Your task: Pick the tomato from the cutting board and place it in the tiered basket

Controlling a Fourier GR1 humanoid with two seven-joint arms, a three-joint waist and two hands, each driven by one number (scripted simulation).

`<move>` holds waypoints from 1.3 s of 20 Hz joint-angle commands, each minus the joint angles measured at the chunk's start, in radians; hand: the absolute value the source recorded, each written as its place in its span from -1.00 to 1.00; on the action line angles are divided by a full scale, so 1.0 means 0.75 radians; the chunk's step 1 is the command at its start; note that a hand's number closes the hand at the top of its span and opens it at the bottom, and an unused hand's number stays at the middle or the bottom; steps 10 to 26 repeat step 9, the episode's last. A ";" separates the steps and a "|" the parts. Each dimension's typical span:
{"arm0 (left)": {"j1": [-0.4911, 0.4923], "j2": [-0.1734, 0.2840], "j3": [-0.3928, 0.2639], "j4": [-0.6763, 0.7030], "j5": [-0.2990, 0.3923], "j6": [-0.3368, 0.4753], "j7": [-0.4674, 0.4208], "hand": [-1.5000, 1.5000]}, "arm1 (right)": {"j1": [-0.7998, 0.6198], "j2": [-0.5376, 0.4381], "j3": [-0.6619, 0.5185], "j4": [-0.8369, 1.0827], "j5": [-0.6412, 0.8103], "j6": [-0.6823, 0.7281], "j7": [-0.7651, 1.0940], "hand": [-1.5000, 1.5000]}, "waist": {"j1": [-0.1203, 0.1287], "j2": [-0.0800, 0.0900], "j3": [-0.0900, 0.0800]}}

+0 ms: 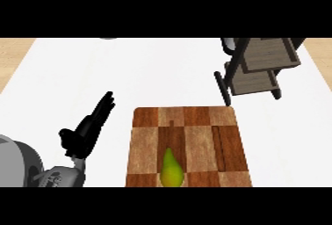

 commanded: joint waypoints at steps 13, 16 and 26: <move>0.077 0.036 0.040 -0.031 0.022 -0.018 -0.016 0.00 | -0.036 0.201 0.109 -0.816 0.131 0.543 0.017 -1.00 | -0.076 -0.040 0.004; 0.077 0.036 0.040 -0.031 0.022 -0.018 -0.016 0.00 | -0.036 0.201 0.109 -0.816 0.131 0.543 0.017 -1.00 | -0.076 -0.040 0.004; 0.077 0.036 0.040 -0.031 0.022 -0.018 -0.016 0.00 | -0.036 0.201 0.109 -0.816 0.131 0.543 0.017 -1.00 | -0.076 -0.040 0.004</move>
